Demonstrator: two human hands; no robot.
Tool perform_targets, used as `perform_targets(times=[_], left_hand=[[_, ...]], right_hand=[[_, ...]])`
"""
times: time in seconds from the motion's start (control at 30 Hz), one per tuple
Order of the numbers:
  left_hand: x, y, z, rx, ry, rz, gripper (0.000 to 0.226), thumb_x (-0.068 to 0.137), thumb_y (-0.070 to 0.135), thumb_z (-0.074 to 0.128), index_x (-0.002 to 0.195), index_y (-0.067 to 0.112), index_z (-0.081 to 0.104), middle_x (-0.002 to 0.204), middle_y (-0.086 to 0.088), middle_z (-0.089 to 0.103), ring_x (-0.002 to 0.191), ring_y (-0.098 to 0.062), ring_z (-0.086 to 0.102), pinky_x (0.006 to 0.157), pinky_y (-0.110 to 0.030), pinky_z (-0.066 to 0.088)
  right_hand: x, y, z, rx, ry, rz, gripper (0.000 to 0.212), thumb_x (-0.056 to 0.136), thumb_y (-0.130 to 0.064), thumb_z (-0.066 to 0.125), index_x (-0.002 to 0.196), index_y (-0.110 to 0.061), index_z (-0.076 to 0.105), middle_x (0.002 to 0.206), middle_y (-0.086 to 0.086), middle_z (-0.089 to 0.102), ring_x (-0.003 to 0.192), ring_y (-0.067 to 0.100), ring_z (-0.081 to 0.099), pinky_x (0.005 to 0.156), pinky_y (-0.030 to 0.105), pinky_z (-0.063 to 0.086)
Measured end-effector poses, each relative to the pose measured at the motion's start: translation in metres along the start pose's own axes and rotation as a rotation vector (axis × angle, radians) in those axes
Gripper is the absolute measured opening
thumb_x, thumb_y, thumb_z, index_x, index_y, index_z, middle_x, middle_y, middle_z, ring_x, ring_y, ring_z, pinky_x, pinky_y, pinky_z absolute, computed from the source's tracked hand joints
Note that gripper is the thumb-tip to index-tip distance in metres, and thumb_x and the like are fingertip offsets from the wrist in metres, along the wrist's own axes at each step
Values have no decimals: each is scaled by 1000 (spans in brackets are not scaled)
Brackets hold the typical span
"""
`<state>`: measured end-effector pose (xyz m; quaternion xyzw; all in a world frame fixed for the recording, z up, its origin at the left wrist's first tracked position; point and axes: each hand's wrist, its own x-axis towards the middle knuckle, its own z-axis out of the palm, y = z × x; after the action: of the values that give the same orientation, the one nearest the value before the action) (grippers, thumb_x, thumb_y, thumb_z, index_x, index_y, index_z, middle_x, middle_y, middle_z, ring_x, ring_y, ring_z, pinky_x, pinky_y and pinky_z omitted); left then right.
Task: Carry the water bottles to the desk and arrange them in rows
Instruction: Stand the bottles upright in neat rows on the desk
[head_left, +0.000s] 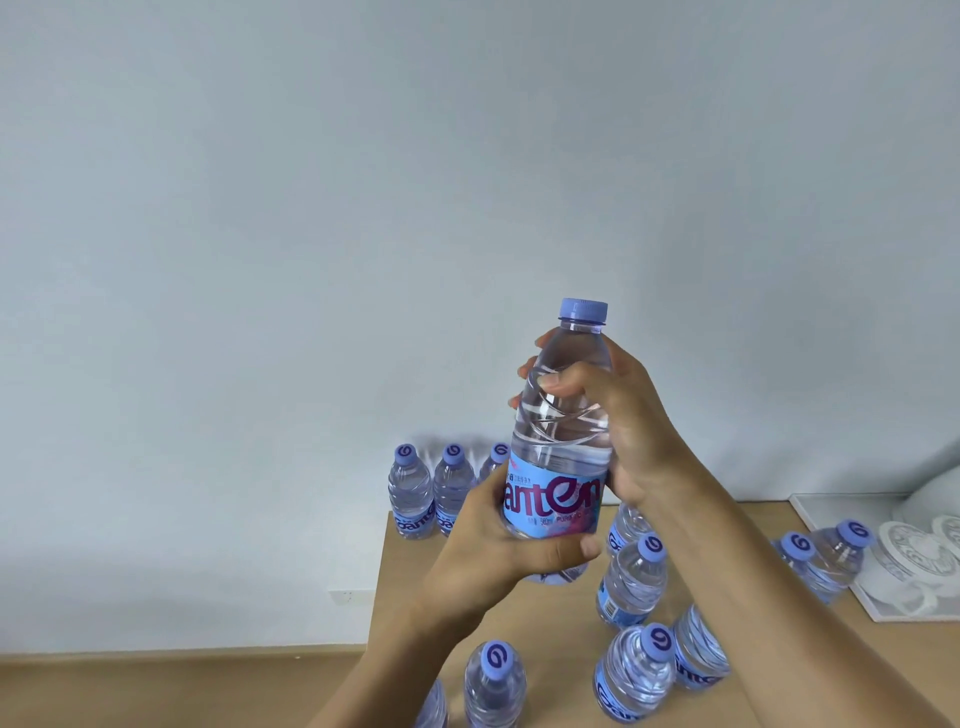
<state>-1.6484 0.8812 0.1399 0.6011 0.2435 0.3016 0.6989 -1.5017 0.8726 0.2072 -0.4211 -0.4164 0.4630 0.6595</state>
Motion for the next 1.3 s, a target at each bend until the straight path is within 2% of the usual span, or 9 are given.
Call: perform_targets(times=[0.23, 0.3, 0.43, 0.6, 0.7, 0.83, 1.03, 1.2, 1.3], left_hand=[[-5, -6, 3, 15, 115, 23, 46, 60, 11, 86, 101, 16, 66, 90, -3, 76, 80, -15, 73, 67, -18, 55], [-6, -8, 5, 6, 153, 33, 47, 61, 10, 86, 102, 16, 65, 89, -3, 76, 78, -15, 73, 65, -18, 55], [-7, -15, 10, 18, 210, 49, 46, 64, 3, 88, 103, 14, 64, 87, -6, 75, 77, -20, 72, 64, -22, 55], [-9, -23, 16, 10, 196, 36, 48, 66, 2, 88, 104, 15, 63, 86, -4, 74, 74, -16, 71, 62, -21, 54], [-10, -27, 18, 6, 176, 27, 54, 63, 8, 91, 108, 17, 63, 93, -2, 74, 81, -15, 72, 65, -22, 55], [-12, -32, 16, -49, 147, 1, 57, 62, 12, 91, 113, 16, 64, 100, -7, 74, 91, -22, 72, 73, -27, 56], [-13, -35, 17, -114, 43, -37, 48, 63, 13, 88, 106, 15, 68, 97, -7, 74, 88, -16, 70, 74, -26, 55], [-12, -37, 17, -52, 56, -29, 45, 60, 17, 89, 101, 23, 70, 97, -5, 75, 87, -15, 71, 74, -25, 55], [-11, -38, 18, -30, 102, -7, 41, 59, 20, 90, 95, 28, 71, 93, -3, 75, 83, -14, 72, 70, -22, 55]], right_hand=[[0, 2, 4, -82, -49, -19, 31, 64, -25, 77, 91, -19, 65, 96, 11, 69, 92, 36, 72, 74, 38, 58], [-2, 3, 6, -130, 8, -42, 33, 67, -28, 80, 95, -19, 64, 94, 6, 71, 88, 29, 73, 69, 31, 57], [-8, 7, 9, -258, 112, -105, 24, 69, -38, 81, 83, -24, 67, 86, -4, 71, 75, 13, 70, 65, 22, 54], [-12, 18, 3, -276, 173, -77, 15, 74, -28, 78, 81, -20, 67, 85, -1, 69, 76, 17, 68, 69, 29, 54], [-13, 20, -2, -232, 187, -57, 9, 74, -22, 76, 80, -22, 69, 84, -2, 69, 75, 16, 67, 69, 30, 55], [-14, 20, -8, -180, 195, -15, 22, 63, -30, 77, 83, -23, 73, 100, 14, 71, 85, 26, 67, 83, 45, 56], [-13, 21, -19, -57, 101, 39, 23, 74, -15, 68, 97, -15, 71, 90, 9, 74, 81, 32, 70, 67, 35, 58], [-14, 19, -20, -41, 26, 30, 36, 66, -21, 73, 100, -13, 69, 93, 10, 74, 82, 31, 73, 68, 34, 58], [-12, 19, -19, -91, 35, 29, 33, 74, -21, 71, 105, -11, 67, 99, 13, 74, 89, 34, 73, 73, 35, 59]])
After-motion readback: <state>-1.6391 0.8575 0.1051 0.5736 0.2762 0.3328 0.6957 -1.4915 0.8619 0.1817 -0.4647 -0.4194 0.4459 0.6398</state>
